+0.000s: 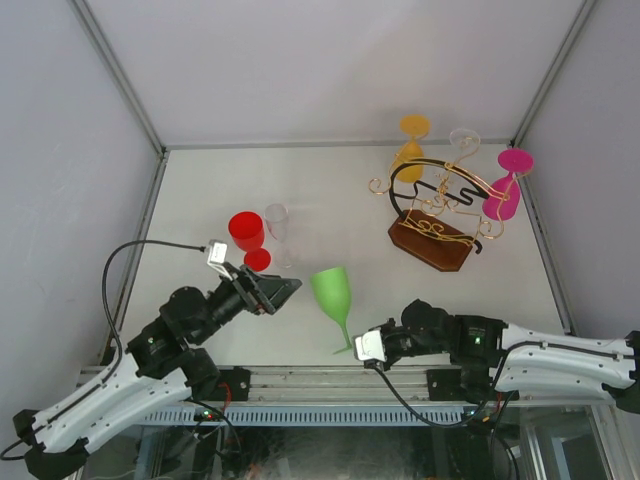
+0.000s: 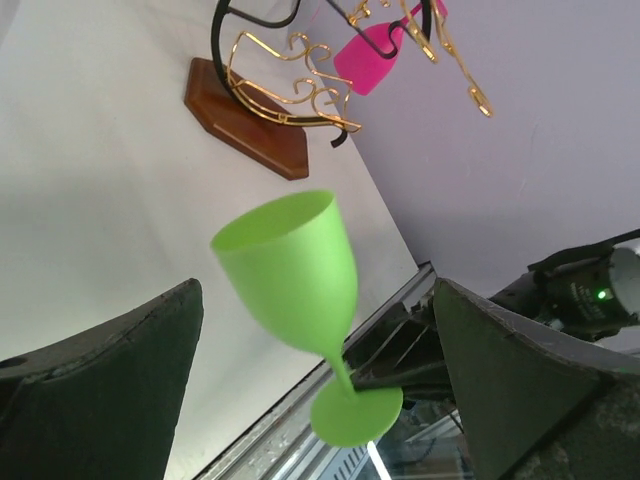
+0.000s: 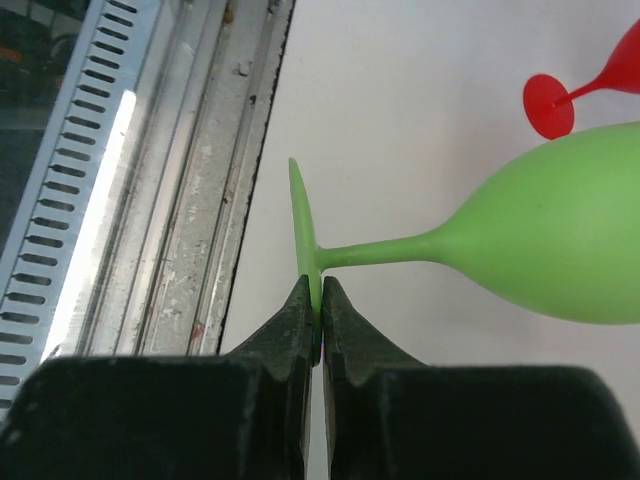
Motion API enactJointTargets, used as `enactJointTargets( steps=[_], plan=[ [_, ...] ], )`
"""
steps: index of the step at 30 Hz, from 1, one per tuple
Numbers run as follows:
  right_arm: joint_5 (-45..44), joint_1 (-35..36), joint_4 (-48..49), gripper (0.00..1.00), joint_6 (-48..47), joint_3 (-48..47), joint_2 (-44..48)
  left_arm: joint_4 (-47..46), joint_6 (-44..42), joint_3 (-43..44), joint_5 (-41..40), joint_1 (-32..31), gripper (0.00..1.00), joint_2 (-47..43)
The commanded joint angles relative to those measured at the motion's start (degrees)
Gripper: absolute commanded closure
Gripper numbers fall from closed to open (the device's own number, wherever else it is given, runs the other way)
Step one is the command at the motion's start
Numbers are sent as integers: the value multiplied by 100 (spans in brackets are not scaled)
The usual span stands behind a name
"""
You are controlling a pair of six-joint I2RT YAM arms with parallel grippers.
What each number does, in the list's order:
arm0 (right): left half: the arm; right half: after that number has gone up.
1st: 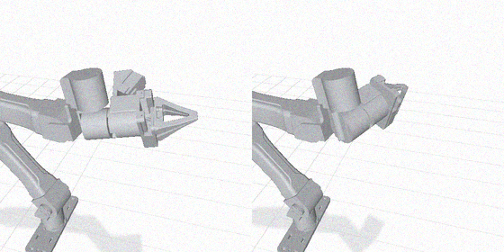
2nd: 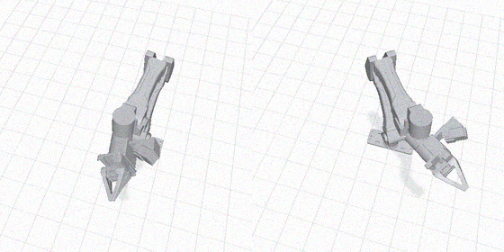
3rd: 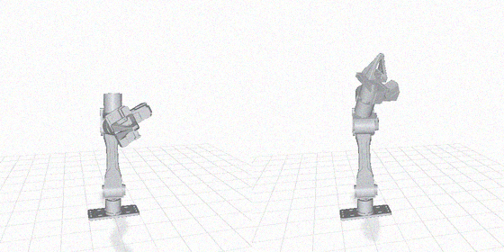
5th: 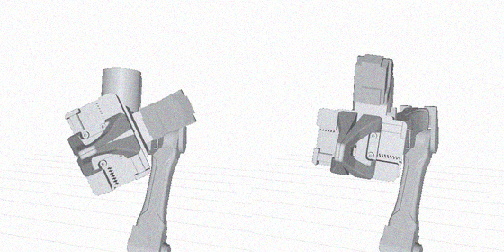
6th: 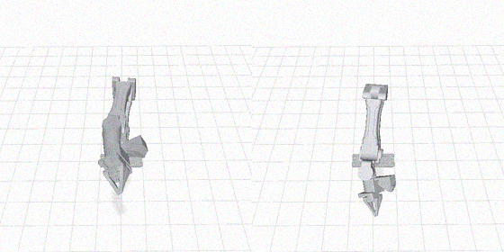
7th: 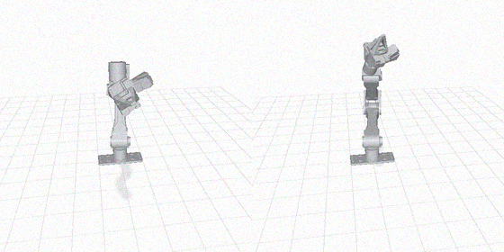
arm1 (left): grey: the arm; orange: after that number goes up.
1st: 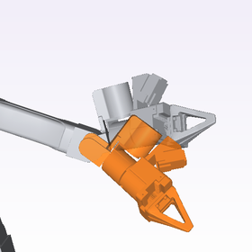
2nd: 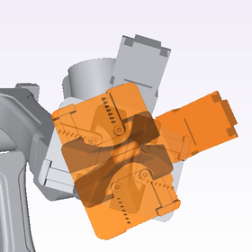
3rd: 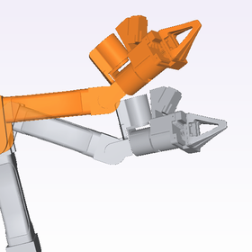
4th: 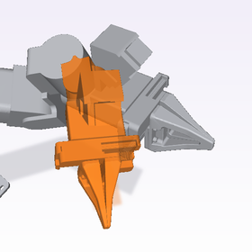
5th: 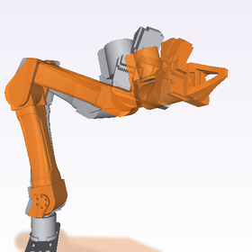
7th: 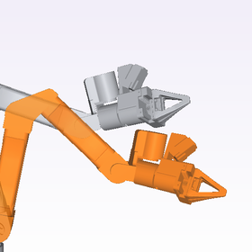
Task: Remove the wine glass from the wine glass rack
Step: Place the wine glass at the center of the board.
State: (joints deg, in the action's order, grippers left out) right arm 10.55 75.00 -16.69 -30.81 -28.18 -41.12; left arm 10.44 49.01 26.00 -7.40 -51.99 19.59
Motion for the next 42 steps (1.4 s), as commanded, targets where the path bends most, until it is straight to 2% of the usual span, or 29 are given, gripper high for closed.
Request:
enactJointTargets(
  steps=[1, 3, 6, 10, 15, 18, 22, 25, 30, 35, 37, 42],
  plan=[
    [652, 50, 164, 100, -179, 5, 251, -231, 99, 781, 166, 187, 0, 630],
    [823, 50, 121, 100, -141, 6, 282, -338, 205, 886, 653, 495, 0, 983],
    [977, 50, 13, 100, -119, 6, 356, -1247, 499, 731, 1789, 953, 0, 1314],
    [1111, 50, -67, 100, -107, 2, 415, -2129, 695, 523, 2303, 1102, 0, 1466],
    [1103, 45, 147, 100, -206, 125, 559, -2179, 621, 547, 2965, 1099, 0, 1798],
    [682, 48, 649, 100, -279, 381, 684, -2089, 551, 682, 3387, 1103, 0, 1967],
    [100, 56, 1449, 100, -539, 793, 838, -1235, 153, 1226, 3582, 1119, 0, 2163],
    [-81, 73, 1589, 100, -674, 913, 900, -387, -312, 1703, 3498, 1231, 0, 2295],
    [157, 94, 1479, 100, -740, 901, 921, 516, -963, 2477, 4077, 1632, 0, 2711],
    [515, 94, 1223, 100, -699, 781, 858, 2241, -2378, 3482, 4151, 1683, 3, 3461],
    [525, 94, 1184, 100, -706, 777, 877, 2514, -2653, 3643, 4387, 1679, 5, 3659],
    [525, 94, 1183, 100, -741, 761, 872, 2531, -2930, 3704, 5119, 1625, 10, 3943]
  ],
)
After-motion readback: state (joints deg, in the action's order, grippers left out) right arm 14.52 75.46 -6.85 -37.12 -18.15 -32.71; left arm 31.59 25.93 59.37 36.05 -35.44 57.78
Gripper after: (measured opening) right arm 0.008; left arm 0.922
